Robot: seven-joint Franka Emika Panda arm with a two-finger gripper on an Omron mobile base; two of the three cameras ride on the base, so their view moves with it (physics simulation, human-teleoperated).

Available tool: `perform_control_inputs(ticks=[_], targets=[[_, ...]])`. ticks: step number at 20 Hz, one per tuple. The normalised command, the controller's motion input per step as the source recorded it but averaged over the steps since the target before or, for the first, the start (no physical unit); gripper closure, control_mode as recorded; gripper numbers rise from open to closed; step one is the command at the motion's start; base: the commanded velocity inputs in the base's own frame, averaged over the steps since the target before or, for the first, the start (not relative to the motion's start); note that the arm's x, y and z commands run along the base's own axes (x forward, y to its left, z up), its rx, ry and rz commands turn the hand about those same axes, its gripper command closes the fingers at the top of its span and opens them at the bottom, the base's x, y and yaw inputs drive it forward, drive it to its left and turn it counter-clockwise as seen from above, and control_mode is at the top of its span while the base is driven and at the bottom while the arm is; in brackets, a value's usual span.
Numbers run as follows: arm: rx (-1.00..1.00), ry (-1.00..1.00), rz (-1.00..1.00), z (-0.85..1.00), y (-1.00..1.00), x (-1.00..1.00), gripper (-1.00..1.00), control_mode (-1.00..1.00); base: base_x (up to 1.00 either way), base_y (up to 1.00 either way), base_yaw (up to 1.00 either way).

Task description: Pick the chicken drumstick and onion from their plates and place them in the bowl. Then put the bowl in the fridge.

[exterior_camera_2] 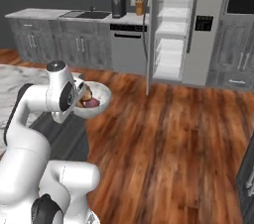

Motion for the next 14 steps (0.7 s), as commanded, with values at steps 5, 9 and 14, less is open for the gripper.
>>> perform_control_inputs(ticks=[5, 9, 14], targets=[[0.0, 0.0, 0.0, 0.0, 0.0, 0.0, 1.0, 1.0, 0.79, -0.45, 0.01], [0.0, 0.0, 0.0, 0.0, 0.0, 0.0, 1.0, 1.0, 0.75, -0.48, 0.0], [0.0, 0.0, 0.0, 0.0, 0.0, 0.0, 1.0, 1.0, 0.72, -0.46, 0.0]])
